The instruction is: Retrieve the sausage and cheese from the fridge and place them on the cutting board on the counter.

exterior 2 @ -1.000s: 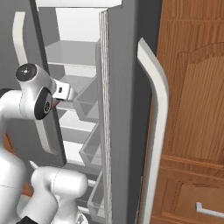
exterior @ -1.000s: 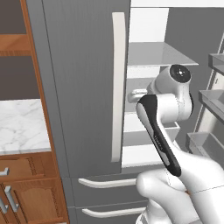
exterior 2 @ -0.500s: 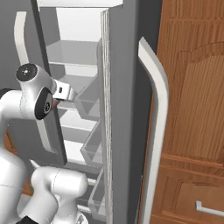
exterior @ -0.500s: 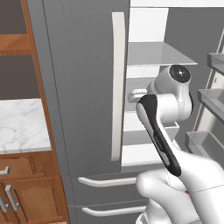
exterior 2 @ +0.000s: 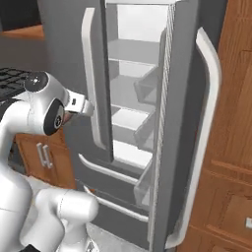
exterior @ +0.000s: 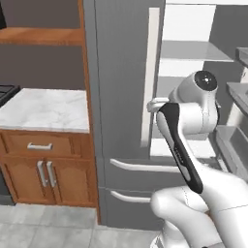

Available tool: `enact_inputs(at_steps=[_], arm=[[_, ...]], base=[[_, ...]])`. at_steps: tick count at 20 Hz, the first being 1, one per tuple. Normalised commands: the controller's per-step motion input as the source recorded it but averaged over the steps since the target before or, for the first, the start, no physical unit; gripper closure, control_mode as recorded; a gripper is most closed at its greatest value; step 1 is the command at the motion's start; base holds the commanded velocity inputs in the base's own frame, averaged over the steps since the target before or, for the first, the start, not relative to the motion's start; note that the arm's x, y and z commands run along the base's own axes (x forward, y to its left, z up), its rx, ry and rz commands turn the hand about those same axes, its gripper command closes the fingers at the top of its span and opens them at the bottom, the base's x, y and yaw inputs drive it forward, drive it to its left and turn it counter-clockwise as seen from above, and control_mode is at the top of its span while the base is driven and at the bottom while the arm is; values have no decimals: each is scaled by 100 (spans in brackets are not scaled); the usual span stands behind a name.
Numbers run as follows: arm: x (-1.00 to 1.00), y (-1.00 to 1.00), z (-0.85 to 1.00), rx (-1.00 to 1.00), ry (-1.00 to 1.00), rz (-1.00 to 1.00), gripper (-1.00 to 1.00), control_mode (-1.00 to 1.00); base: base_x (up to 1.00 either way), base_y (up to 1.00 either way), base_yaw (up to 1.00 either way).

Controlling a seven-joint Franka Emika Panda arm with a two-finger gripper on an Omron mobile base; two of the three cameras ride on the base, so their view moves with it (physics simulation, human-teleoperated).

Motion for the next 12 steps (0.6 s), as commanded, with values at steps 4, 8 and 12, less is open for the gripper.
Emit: enact_inputs(at_steps=[4, 8, 12], arm=[[0, 0, 0, 0, 0, 0, 100, 100], [0, 0, 0, 0, 0, 0, 100, 100], [0, 0, 0, 0, 0, 0, 100, 100]], base=[[-19, 13, 100], [-10, 0, 100], [-3, 0, 100]])
